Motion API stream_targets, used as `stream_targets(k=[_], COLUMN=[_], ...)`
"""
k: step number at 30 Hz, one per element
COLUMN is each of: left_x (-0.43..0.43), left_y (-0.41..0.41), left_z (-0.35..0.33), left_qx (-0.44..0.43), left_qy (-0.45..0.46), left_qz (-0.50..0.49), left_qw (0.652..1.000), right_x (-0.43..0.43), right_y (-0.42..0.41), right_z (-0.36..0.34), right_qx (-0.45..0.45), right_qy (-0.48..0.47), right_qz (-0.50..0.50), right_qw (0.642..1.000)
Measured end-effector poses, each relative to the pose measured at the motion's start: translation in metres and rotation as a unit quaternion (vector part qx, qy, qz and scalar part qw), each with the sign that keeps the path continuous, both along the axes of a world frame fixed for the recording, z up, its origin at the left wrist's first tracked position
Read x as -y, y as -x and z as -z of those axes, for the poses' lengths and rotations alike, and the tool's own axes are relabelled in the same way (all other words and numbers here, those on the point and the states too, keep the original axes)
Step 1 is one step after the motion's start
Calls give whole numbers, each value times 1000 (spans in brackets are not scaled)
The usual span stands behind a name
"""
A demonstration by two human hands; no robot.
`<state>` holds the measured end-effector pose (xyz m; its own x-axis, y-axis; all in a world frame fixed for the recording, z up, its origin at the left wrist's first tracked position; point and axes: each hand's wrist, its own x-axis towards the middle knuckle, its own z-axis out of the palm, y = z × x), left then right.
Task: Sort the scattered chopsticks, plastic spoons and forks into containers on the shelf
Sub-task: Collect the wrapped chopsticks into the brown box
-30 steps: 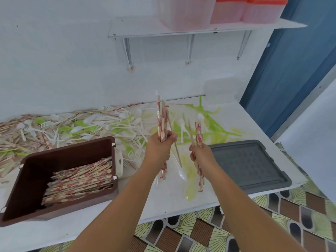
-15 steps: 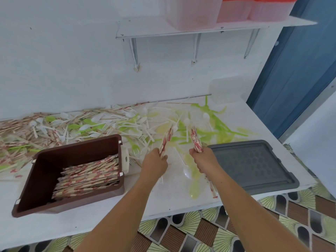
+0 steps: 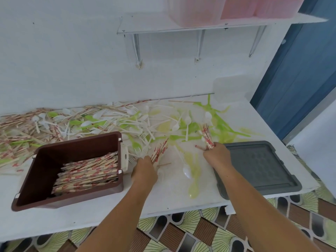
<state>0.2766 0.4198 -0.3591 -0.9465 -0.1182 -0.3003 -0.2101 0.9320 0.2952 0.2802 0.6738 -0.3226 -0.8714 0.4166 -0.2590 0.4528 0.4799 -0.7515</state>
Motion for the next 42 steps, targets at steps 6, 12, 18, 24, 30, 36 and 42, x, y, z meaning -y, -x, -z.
stream_targets(k=[6,12,18,24,30,36,42], left_x=[0,-6,-13,-20,-28,-23,-9], left_y=[3,8,16,28,45,57,83], left_z=[-7,-24,-46,-60,-83,-98,-90], left_qx=[17,-15,-54,-26,-17,-22,-2], left_qy=[6,-25,-1,145,211,128,-10], left_qz=[4,-8,4,65,99,86,60], left_qw=[1000,1000,999,987,972,988,998], right_x=[4,4,7,7,1,4,19], right_y=[13,31,47,49,53,52,53], right_z=[15,28,35,31,18,4,1], right_qx=[33,65,118,102,1,-65,-110], right_qy=[-113,-246,-380,-371,-324,-179,-64], right_qz=[-46,-117,-208,-251,-270,-201,-124], right_qw=[992,960,894,888,907,961,984])
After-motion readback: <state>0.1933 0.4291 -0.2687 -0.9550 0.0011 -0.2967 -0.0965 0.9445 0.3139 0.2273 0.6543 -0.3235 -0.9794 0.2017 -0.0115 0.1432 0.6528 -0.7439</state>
